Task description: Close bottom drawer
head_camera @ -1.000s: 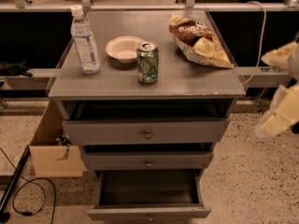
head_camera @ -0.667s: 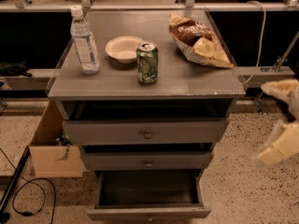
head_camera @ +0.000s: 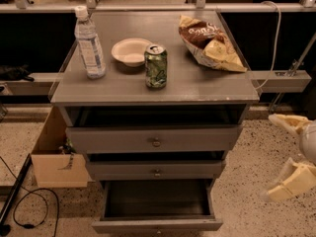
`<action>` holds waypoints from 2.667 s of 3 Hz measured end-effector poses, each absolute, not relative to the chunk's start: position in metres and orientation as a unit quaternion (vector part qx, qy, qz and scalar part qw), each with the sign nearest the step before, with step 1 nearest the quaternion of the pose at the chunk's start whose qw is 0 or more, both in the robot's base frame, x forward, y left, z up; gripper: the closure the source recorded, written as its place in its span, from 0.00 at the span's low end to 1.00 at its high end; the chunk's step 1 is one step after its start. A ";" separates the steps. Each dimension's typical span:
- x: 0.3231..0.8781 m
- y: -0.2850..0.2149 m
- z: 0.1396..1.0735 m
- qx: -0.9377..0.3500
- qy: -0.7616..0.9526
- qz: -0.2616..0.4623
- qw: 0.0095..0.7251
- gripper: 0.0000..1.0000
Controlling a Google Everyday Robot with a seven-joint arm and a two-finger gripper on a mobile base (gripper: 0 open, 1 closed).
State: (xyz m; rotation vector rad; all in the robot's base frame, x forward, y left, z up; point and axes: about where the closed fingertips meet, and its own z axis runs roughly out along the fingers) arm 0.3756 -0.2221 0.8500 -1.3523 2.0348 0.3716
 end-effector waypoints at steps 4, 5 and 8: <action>0.386 -0.192 0.671 -0.361 0.818 0.203 0.398 0.00; 0.386 -0.192 0.671 -0.361 0.818 0.203 0.398 0.00; 0.413 -0.135 0.520 -0.353 0.819 0.294 0.345 0.19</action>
Offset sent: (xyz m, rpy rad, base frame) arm 0.0011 0.0521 -0.1573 0.3014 0.0789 -0.2592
